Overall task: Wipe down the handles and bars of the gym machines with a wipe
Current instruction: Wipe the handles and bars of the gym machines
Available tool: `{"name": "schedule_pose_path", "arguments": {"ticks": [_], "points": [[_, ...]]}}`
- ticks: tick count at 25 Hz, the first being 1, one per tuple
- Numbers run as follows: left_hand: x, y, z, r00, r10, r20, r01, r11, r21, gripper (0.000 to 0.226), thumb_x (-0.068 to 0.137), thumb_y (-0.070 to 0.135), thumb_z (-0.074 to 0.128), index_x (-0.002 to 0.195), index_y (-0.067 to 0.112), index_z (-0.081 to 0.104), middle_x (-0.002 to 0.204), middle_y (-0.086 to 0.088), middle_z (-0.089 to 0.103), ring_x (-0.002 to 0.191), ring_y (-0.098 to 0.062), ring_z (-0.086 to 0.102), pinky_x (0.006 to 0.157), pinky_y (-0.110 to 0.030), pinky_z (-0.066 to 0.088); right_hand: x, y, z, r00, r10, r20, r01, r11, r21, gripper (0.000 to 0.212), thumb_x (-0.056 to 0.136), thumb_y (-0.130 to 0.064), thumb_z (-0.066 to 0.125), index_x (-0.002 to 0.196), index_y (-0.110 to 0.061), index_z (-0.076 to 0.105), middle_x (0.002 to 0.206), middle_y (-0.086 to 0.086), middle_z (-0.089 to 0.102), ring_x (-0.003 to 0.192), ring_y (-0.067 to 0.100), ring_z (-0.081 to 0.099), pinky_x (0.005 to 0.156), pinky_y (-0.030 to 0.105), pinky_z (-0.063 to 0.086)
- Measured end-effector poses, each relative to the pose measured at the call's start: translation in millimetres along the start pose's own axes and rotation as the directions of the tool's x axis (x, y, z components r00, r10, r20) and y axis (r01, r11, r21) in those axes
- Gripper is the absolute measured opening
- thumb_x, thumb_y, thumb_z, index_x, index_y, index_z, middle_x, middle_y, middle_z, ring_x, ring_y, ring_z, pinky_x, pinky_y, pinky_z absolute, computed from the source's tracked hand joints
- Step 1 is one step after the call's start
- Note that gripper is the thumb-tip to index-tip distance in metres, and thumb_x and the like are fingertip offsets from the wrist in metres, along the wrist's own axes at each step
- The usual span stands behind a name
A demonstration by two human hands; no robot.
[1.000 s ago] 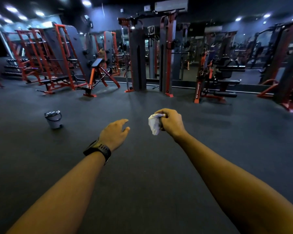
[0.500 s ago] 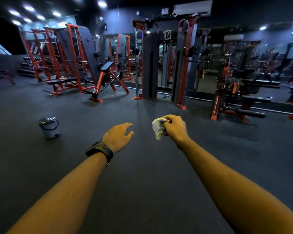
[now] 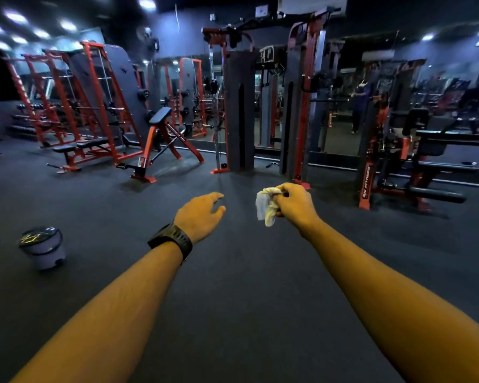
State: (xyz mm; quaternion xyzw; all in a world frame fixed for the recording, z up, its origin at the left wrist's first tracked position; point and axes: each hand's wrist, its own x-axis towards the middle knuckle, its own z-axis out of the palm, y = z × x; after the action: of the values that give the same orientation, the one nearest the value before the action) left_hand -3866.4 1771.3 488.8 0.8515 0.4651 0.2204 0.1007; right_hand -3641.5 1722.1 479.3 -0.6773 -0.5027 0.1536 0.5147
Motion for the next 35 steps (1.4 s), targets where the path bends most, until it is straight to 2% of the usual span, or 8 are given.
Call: {"name": "schedule_pose_path", "arguments": {"ticks": [6, 12, 17, 22, 25, 30, 32, 35], "points": [[228, -53, 61, 0.998, -0.059, 0.018, 0.059, 0.998, 0.006, 0.044, 0.101, 0.035, 0.049, 0.142, 0.02, 0.045, 0.141, -0.004, 0.054, 0.125, -0.024, 0.053, 0.101, -0.039, 0.045, 243, 70, 56, 0.998, -0.024, 0.058, 0.022, 0.999, 0.026, 0.027, 0.082, -0.003, 0.046, 0.081, -0.022, 0.066, 0.086, 0.004, 0.071, 0.084, 0.025, 0.068, 0.075, 0.048, 0.058], [441, -110, 80, 0.993, -0.118, -0.023, 0.119, 0.993, 0.009, 0.043, 0.1, 0.037, 0.049, 0.141, 0.023, 0.047, 0.138, -0.003, 0.056, 0.122, -0.024, 0.054, 0.098, -0.038, 0.045, 463, 109, 117, 0.997, 0.0, 0.073, -0.005, 0.998, 0.068, 0.017, 0.09, 0.0, 0.056, 0.088, -0.007, 0.071, 0.088, 0.01, 0.072, 0.083, 0.023, 0.07, 0.075, 0.042, 0.06], [629, -186, 134, 0.991, -0.13, -0.035, 0.129, 0.992, -0.012, 0.043, 0.1, 0.036, 0.05, 0.141, 0.024, 0.047, 0.138, -0.003, 0.056, 0.121, -0.023, 0.055, 0.098, -0.037, 0.045, 649, 152, 192, 0.997, -0.003, 0.071, -0.005, 0.993, 0.12, 0.022, 0.086, -0.001, 0.066, 0.077, -0.021, 0.07, 0.083, 0.005, 0.072, 0.082, 0.02, 0.071, 0.076, 0.041, 0.061], [818, -257, 155, 0.99, -0.143, -0.005, 0.143, 0.989, -0.026, 0.044, 0.1, 0.034, 0.05, 0.142, 0.022, 0.046, 0.14, -0.004, 0.055, 0.124, -0.023, 0.054, 0.101, -0.037, 0.045, 825, 166, 256, 0.998, 0.029, 0.056, -0.037, 0.988, 0.151, 0.019, 0.079, -0.001, 0.064, 0.081, -0.017, 0.074, 0.077, 0.002, 0.073, 0.077, 0.018, 0.071, 0.072, 0.038, 0.061], [925, -290, 167, 0.991, -0.134, -0.014, 0.133, 0.99, -0.049, 0.045, 0.1, 0.035, 0.05, 0.143, 0.022, 0.046, 0.14, -0.003, 0.055, 0.123, -0.023, 0.054, 0.102, -0.039, 0.045, 926, 177, 291, 0.998, 0.01, 0.061, -0.02, 0.987, 0.158, 0.024, 0.084, 0.003, 0.057, 0.087, -0.013, 0.074, 0.076, 0.008, 0.072, 0.073, 0.022, 0.071, 0.066, 0.033, 0.061], [1097, -354, 215, 0.996, -0.093, -0.013, 0.093, 0.995, -0.023, 0.041, 0.1, 0.033, 0.05, 0.139, 0.023, 0.049, 0.135, -0.003, 0.058, 0.118, -0.023, 0.057, 0.099, -0.039, 0.047, 1110, 234, 371, 0.999, 0.02, 0.037, -0.026, 0.985, 0.172, 0.016, 0.088, -0.007, 0.057, 0.086, -0.013, 0.071, 0.08, 0.012, 0.072, 0.075, 0.028, 0.07, 0.069, 0.044, 0.06], [1172, -385, 233, 0.992, -0.125, 0.002, 0.125, 0.992, -0.017, 0.041, 0.1, 0.032, 0.05, 0.14, 0.023, 0.048, 0.136, -0.003, 0.057, 0.12, -0.023, 0.056, 0.1, -0.039, 0.047, 1190, 254, 403, 0.998, 0.031, 0.059, -0.041, 0.983, 0.181, 0.014, 0.091, -0.011, 0.057, 0.085, -0.012, 0.07, 0.081, 0.011, 0.071, 0.078, 0.027, 0.07, 0.071, 0.046, 0.06], [1282, -430, 241, 0.983, -0.183, 0.008, 0.183, 0.983, 0.006, 0.043, 0.099, 0.034, 0.051, 0.14, 0.022, 0.048, 0.137, -0.003, 0.057, 0.121, -0.023, 0.056, 0.101, -0.04, 0.046, 1309, 265, 441, 0.997, 0.033, 0.076, -0.043, 0.991, 0.13, 0.017, 0.088, -0.013, 0.057, 0.075, -0.022, 0.064, 0.081, 0.007, 0.07, 0.081, 0.027, 0.068, 0.075, 0.05, 0.058]]}}
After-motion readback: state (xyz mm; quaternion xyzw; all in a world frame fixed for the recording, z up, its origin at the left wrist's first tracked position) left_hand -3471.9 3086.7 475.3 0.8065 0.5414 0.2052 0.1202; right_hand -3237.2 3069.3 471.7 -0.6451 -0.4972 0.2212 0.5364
